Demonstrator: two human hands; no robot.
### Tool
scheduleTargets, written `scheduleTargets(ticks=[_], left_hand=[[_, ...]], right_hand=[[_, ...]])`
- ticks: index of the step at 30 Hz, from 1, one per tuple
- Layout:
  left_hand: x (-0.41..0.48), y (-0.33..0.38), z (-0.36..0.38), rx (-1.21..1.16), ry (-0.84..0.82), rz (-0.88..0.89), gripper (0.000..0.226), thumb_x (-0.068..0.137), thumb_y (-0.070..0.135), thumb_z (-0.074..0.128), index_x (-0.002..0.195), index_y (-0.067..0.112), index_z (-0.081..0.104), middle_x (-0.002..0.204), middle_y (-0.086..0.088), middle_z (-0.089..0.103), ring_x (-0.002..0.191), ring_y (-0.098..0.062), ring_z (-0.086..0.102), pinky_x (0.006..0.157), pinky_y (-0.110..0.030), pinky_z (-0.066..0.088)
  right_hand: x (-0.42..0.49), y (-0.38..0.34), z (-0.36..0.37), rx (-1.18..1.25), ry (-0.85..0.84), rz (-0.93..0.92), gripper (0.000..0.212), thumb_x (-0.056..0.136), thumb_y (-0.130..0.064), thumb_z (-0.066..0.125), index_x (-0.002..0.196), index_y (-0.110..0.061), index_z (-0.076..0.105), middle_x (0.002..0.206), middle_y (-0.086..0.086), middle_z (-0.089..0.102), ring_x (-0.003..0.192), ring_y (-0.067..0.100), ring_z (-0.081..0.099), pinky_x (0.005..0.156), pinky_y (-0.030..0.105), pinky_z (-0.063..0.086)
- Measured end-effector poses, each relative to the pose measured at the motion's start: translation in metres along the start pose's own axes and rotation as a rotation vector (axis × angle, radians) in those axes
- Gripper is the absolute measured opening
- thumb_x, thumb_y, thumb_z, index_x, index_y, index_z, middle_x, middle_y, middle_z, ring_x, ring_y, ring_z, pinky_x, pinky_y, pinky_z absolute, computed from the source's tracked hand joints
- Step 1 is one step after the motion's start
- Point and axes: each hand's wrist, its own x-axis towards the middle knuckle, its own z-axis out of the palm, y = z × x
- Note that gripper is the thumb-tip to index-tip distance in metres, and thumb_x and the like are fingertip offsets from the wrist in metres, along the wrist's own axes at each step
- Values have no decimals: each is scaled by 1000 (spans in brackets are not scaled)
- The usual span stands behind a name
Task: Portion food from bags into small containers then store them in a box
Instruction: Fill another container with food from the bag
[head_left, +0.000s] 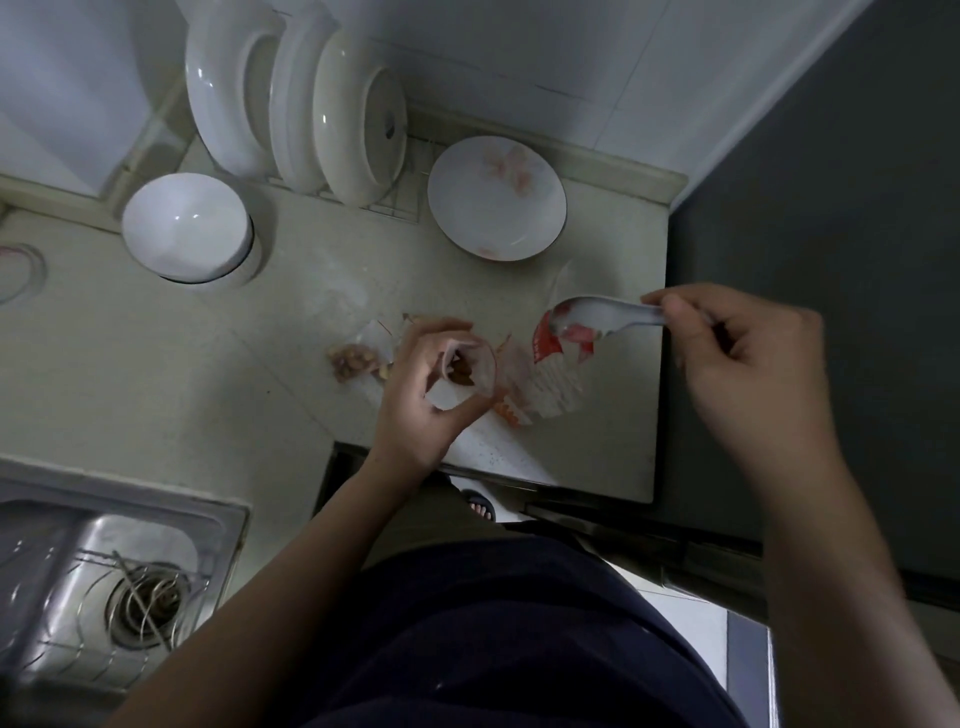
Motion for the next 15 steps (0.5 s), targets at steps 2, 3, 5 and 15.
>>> scheduleTargets(ticks=[2,3,5,15], left_hand=[[-1,2,-2,19,11,-71,40,83,31,78,114,42,56,122,9,58,109,-18,60,91,-37,54],[-1,3,-2,28,19,-95,39,83,35,77,114,41,55,120,13,58,104,-16,62,88,-37,55],[-1,2,-3,22,30,-105,37,83,40,76,114,39,55,116,15,59,98,-15,63,81,-33,56],[1,-11,-3,-43,-12,-295,41,74,57,75,106,38,59,103,19,65,93,-1,64,83,-28,53]], right_hand=[[-1,4,-1,1,27,33,22,91,-24,52,91,-20,73,53,-5,53,50,11,47,50,25,34],[-1,6,-2,-2,37,43,21,91,-24,52,90,-21,73,52,-5,53,49,9,46,48,23,32],[-1,7,-3,-41,48,47,21,91,-23,52,90,-20,73,50,-6,51,48,6,47,45,14,28],[9,8,18,-337,-180,-167,19,94,-15,57,105,-7,70,95,13,71,85,31,66,75,39,54]])
